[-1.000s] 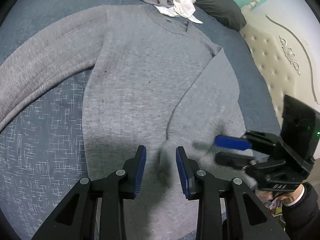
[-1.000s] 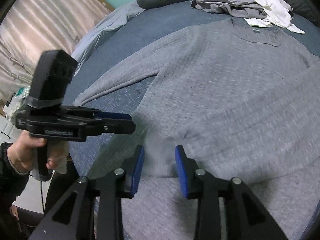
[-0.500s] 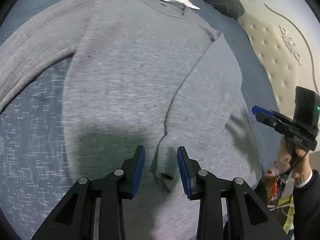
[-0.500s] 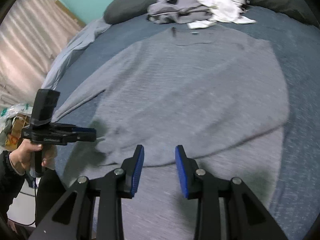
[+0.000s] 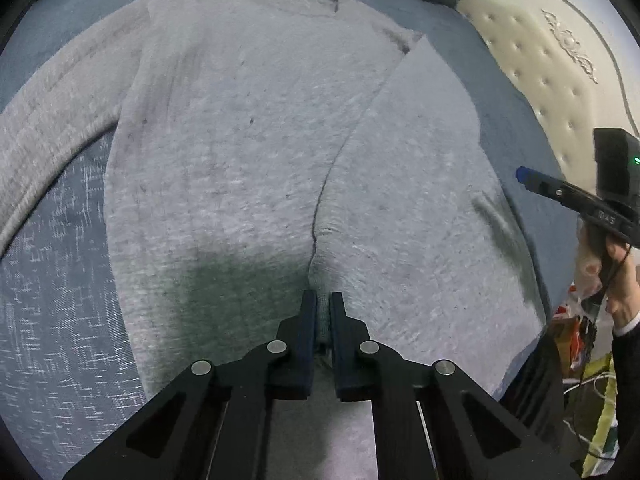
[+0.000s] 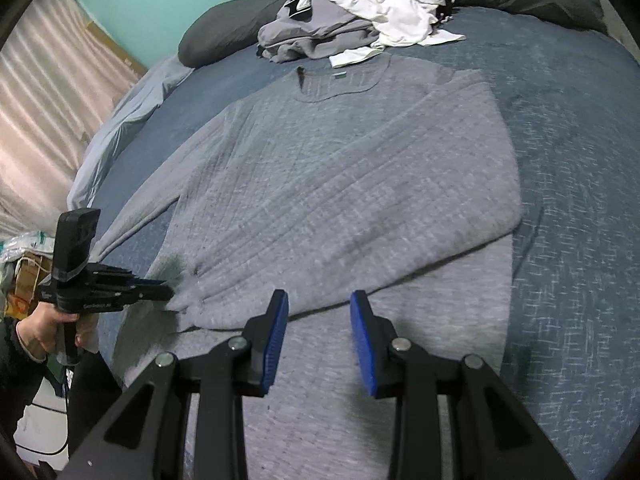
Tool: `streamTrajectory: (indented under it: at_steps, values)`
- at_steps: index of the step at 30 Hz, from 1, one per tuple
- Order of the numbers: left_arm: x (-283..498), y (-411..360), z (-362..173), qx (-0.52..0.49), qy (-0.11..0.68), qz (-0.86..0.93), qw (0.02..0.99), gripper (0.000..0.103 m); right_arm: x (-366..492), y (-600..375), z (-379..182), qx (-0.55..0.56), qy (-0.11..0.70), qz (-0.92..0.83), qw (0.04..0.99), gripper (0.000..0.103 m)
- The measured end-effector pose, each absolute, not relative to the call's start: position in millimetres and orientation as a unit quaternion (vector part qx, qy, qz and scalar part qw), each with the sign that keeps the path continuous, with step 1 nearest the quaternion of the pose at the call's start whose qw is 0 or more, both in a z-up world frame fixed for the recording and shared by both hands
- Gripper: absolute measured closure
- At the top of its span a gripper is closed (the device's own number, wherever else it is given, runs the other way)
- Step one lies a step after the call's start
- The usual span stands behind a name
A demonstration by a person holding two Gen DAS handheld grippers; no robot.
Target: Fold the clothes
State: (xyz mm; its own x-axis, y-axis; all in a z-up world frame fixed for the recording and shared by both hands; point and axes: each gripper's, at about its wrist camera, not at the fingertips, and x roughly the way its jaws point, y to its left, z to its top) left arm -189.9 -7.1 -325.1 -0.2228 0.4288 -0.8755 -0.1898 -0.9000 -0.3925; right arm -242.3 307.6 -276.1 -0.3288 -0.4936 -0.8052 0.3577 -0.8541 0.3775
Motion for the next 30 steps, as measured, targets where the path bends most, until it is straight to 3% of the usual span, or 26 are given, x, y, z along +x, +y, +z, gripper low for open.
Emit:
streamTrajectory:
  at_steps: [6,13,30]
  values:
    - [-185.6,-23.1,-289.4,-0.565,-0.097,0.793,0.206,0.097,-244.8,326.1,-269.3,0.505,-0.061,-0.825,0.245,0.071]
    - [-176.2,-47.2,-266.3,-0.561,-0.079,0.803,0.187,0.097,-266.0,386.1,-277.7,0.505,-0.063,-0.846,0.16,0.071]
    - [-169.5,-76.3,-289.7,-0.582,-0.101,0.787,0.175,0.097,-325.8,395.3,-312.5,0.488,0.006,-0.866,0.11,0.071]
